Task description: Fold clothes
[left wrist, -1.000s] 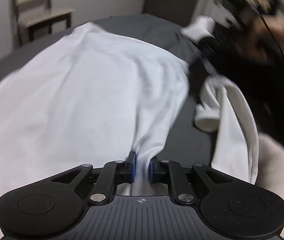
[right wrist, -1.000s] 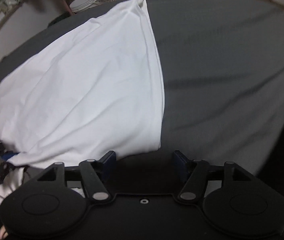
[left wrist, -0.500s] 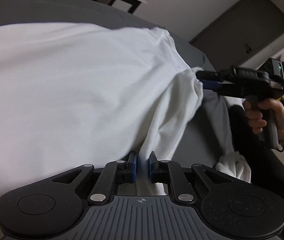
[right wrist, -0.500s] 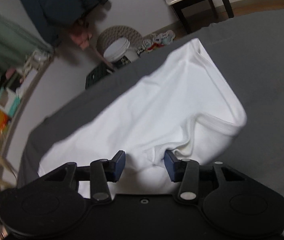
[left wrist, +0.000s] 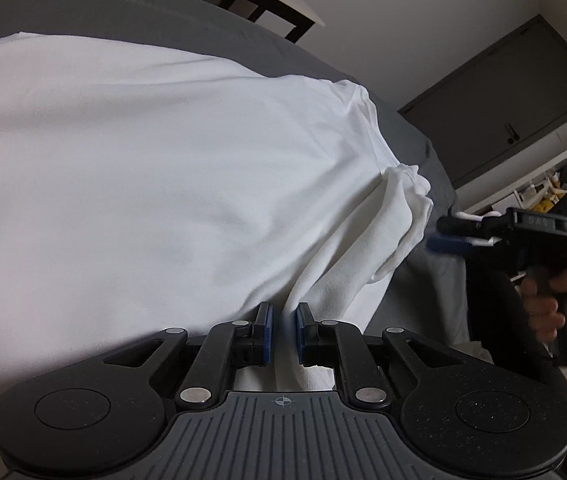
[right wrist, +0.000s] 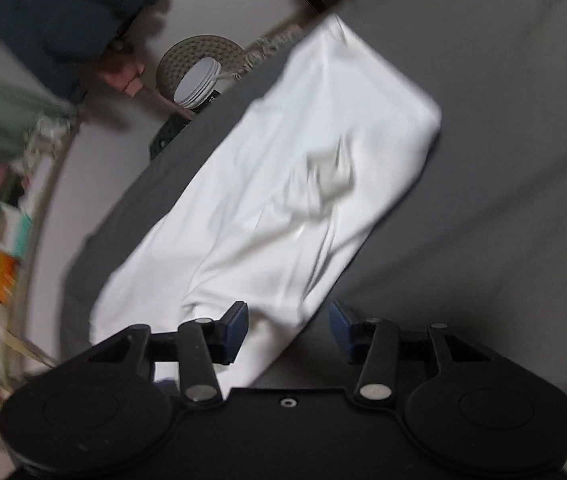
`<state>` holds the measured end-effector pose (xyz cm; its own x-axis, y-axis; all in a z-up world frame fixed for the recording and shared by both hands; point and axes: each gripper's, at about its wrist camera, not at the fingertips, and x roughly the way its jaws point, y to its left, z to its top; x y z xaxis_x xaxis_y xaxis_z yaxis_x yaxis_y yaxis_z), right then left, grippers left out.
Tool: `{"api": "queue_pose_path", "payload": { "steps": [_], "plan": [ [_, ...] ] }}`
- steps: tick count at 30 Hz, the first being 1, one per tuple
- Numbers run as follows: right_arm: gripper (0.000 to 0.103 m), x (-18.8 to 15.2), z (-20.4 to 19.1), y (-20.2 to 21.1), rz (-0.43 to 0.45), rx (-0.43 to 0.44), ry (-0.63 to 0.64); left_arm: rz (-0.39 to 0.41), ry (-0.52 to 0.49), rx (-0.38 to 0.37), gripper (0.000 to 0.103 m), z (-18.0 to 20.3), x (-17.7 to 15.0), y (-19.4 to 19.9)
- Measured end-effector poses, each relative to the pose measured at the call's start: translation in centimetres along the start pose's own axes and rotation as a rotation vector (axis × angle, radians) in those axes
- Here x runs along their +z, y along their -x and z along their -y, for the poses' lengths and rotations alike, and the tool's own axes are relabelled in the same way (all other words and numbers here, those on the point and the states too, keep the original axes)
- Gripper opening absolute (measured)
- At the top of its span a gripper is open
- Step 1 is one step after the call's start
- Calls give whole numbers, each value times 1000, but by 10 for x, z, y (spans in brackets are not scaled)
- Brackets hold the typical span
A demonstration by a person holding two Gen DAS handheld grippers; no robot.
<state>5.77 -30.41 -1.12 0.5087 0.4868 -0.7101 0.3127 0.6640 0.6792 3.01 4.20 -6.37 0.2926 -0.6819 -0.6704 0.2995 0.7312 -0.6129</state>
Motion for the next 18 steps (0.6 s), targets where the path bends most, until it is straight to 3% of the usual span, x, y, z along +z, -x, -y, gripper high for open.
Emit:
{"api": "queue_pose_path", "payload": {
  "steps": [3, 8, 11, 15, 18],
  "plan": [
    [45, -7, 12, -15, 15, 101, -191, 7, 5, -7, 12, -1, -1, 0],
    [42, -22, 28, -23, 148, 222, -474, 8, 3, -7, 12, 0, -2, -1],
    [42, -32, 42, -27, 165, 280, -636, 9, -23, 7, 12, 4, -2, -2],
    [42, -45, 42, -41, 106, 287, -699, 9, -25, 8, 12, 4, 0, -3],
    [42, -48, 43, -45, 153, 287, -735, 9, -24, 8, 12, 5, 1, -4]
  ]
}}
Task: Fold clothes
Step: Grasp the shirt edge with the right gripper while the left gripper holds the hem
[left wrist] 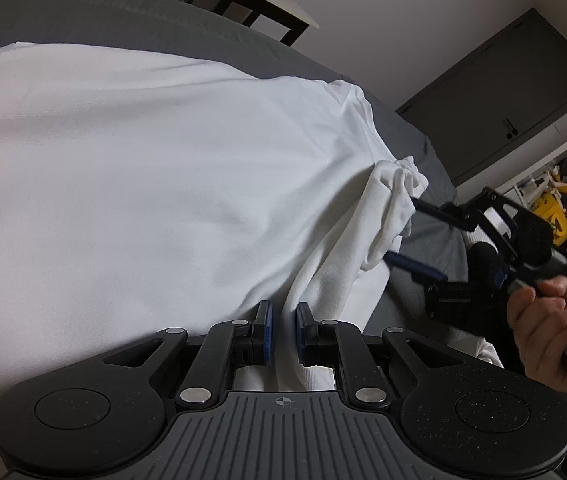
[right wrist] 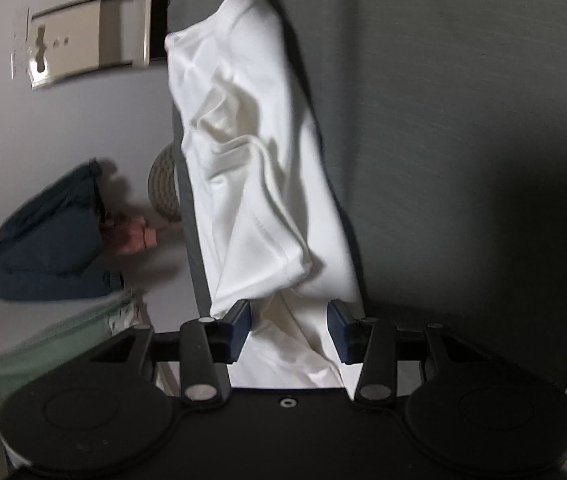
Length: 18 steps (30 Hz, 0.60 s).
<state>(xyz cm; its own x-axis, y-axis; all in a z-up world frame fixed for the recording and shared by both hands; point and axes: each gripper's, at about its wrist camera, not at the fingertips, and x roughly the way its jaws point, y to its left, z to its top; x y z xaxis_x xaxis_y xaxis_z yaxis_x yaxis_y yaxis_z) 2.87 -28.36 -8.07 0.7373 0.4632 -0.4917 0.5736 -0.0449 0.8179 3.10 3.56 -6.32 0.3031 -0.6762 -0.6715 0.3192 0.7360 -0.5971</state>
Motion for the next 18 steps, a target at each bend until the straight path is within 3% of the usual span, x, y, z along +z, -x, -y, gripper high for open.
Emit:
{"api": "queue_pose_path", "payload": {
  "steps": [8, 13, 15, 18],
  "plan": [
    [41, 5, 0, -9, 99, 79, -78, -1, -18, 5, 12, 1, -1, 0],
    [26, 10, 1, -13, 109, 58, -54, 4, -45, 9, 12, 4, -3, 1],
    [16, 12, -1, -9, 115, 43, -14, 4, -58, 12, 12, 6, -4, 2],
    [10, 13, -6, 5, 120, 12, 75, 1, -82, 15, 12, 9, -5, 4]
  ]
}}
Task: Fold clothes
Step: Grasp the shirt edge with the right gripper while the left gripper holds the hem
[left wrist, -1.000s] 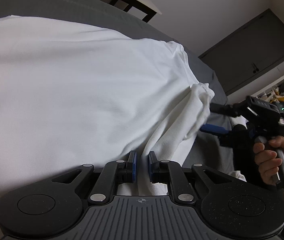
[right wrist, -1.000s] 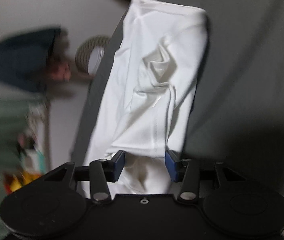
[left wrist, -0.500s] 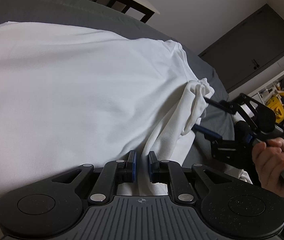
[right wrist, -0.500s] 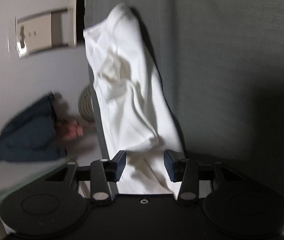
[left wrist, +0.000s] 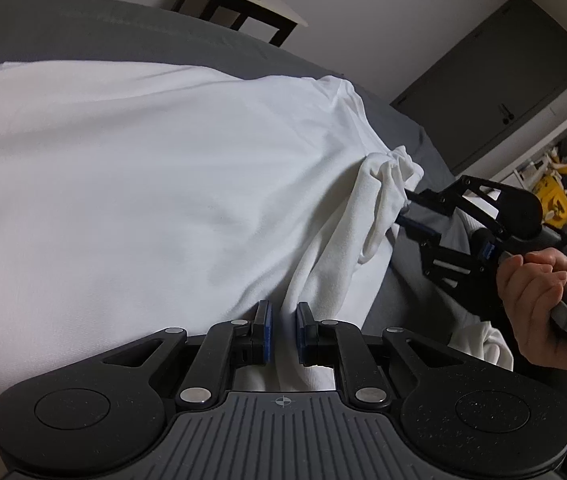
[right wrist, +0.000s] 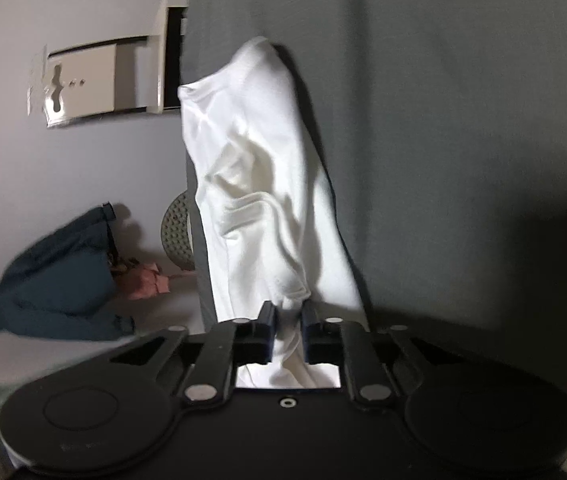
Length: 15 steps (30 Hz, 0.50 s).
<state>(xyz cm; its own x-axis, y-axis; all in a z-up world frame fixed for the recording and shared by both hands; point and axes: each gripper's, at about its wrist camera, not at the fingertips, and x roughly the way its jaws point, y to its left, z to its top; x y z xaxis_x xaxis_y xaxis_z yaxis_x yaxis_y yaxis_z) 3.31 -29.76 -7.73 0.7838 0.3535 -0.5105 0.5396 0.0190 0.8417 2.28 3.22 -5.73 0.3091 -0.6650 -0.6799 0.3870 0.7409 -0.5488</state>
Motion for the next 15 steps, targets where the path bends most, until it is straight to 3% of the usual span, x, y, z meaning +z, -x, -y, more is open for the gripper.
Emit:
{"api": "queue_pose_path", "payload": {
  "steps": [4, 8, 15],
  "plan": [
    [9, 4, -28, 22, 22, -56, 216, -4, -60, -6, 12, 8, -2, 4],
    [9, 15, -57, 51, 65, -152, 490, 30, -219, -27, 12, 31, -4, 17],
    [8, 24, -87, 87, 102, -364, 862, 92, -566, -236, 12, 81, -17, 57]
  ]
}}
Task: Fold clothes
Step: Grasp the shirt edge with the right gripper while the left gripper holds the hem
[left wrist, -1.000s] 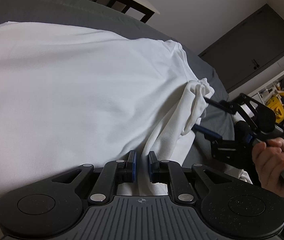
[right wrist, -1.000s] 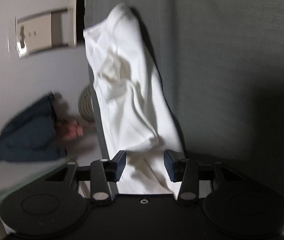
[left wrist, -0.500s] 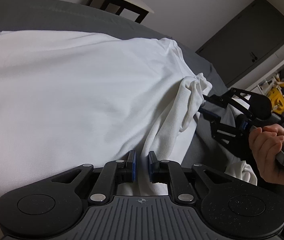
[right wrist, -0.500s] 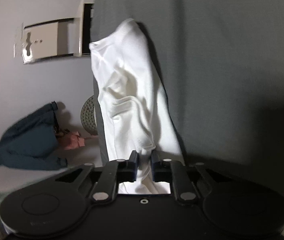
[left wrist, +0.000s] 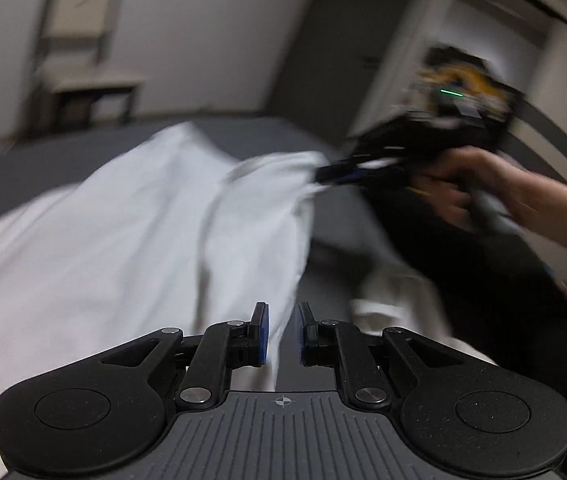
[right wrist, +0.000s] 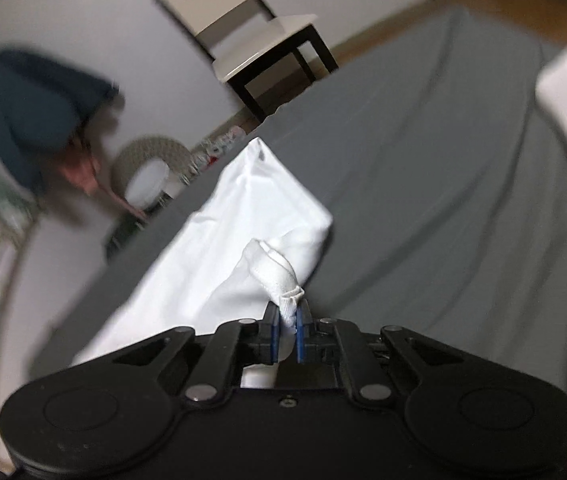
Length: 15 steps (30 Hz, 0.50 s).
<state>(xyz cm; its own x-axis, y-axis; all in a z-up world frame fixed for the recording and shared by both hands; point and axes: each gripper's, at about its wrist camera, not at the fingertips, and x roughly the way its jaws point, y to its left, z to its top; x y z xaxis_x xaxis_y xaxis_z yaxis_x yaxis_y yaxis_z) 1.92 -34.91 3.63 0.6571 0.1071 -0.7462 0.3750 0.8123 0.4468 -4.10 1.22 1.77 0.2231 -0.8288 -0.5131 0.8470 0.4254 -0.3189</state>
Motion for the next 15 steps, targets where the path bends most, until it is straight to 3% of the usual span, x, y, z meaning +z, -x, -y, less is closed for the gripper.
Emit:
{"api": "queue_pose_path", "payload": {
  "steps": [4, 8, 11, 15],
  "plan": [
    [8, 6, -5, 1, -25, -101, 123, -32, -106, -42, 12, 15, 3, 6],
    [8, -9, 0, 11, -54, -175, 212, -147, -110, -55, 12, 8, 2, 9],
    [8, -19, -4, 12, -68, -220, 301, -191, -133, -87, 12, 6, 0, 13],
    [8, -31, -2, 2, -131, -278, 373, -214, -179, -185, 12, 16, -1, 18]
  ]
}}
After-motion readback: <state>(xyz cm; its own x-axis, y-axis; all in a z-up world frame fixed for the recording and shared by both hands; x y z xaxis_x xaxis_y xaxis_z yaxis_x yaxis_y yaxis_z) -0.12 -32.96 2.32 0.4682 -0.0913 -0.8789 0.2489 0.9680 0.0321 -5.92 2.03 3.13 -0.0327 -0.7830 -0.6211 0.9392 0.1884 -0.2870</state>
